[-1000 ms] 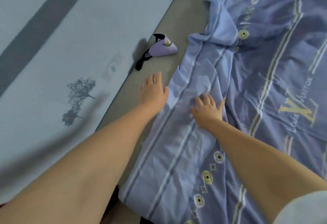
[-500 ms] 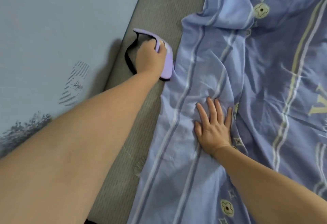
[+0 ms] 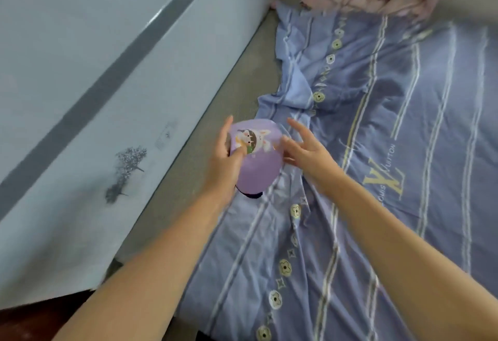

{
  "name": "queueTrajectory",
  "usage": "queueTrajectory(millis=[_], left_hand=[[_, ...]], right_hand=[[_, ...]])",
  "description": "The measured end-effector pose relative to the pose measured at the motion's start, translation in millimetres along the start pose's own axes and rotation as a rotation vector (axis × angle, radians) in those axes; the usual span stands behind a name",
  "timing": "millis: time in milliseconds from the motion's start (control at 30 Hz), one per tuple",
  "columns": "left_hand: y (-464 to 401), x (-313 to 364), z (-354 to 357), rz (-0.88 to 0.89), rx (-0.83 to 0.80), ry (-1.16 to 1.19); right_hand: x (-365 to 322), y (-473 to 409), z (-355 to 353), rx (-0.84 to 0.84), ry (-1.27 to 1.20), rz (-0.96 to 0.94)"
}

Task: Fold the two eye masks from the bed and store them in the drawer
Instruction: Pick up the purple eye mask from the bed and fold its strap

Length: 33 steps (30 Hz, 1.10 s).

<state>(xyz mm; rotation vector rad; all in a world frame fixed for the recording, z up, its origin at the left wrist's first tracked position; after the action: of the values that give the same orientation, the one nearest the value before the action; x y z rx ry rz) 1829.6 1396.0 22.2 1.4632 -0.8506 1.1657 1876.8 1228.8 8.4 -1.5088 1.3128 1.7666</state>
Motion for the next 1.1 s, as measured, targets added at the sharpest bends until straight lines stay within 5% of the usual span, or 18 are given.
queueTrajectory(millis=[200,300,400,467,600,700,800,900,1100], left_hand=[[112,124,62,0.311,-0.199,-0.196],[158,180,67,0.54,-0.04,-0.562],[194,219,71,0.619,-0.05,-0.509],[211,232,68,0.588,-0.102,-0.338],[242,237,59,0.591,0.025,-0.126],[254,233,60,0.542,0.098,0.011],[250,219,72,0.337,-0.229,0.355],[259,199,79,0.167,-0.455,0.183],[277,192,94,0.143,-0.672,0.07]], right_hand=[[-153,138,-32,-0.007,0.379,-0.318],[-193,186,-41,-0.01,0.484,-0.396],[-217,217,-45,0.067,0.532,-0.437],[-222,230,-44,0.067,0.42,-0.417],[-217,252,-3,-0.214,-0.186,-0.35],[-215,261,19,-0.155,-0.247,-0.385],[-222,264,16,-0.038,-0.334,-0.388],[-230,266,8,-0.032,-0.464,-0.37],[-234,266,18,-0.122,-0.633,-0.353]])
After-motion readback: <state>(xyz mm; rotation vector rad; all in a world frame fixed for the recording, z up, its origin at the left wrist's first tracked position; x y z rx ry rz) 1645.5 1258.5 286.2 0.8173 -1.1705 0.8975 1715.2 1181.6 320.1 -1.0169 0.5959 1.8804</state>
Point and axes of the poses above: each hand's wrist, its own y-axis away from the middle knuckle, its own z-axis out of the palm, x = y × z, the point moved 8 cm from there along -y, towards the middle knuckle, and after that the axes turned 5 degrees about -x, right-handed, at the moved point
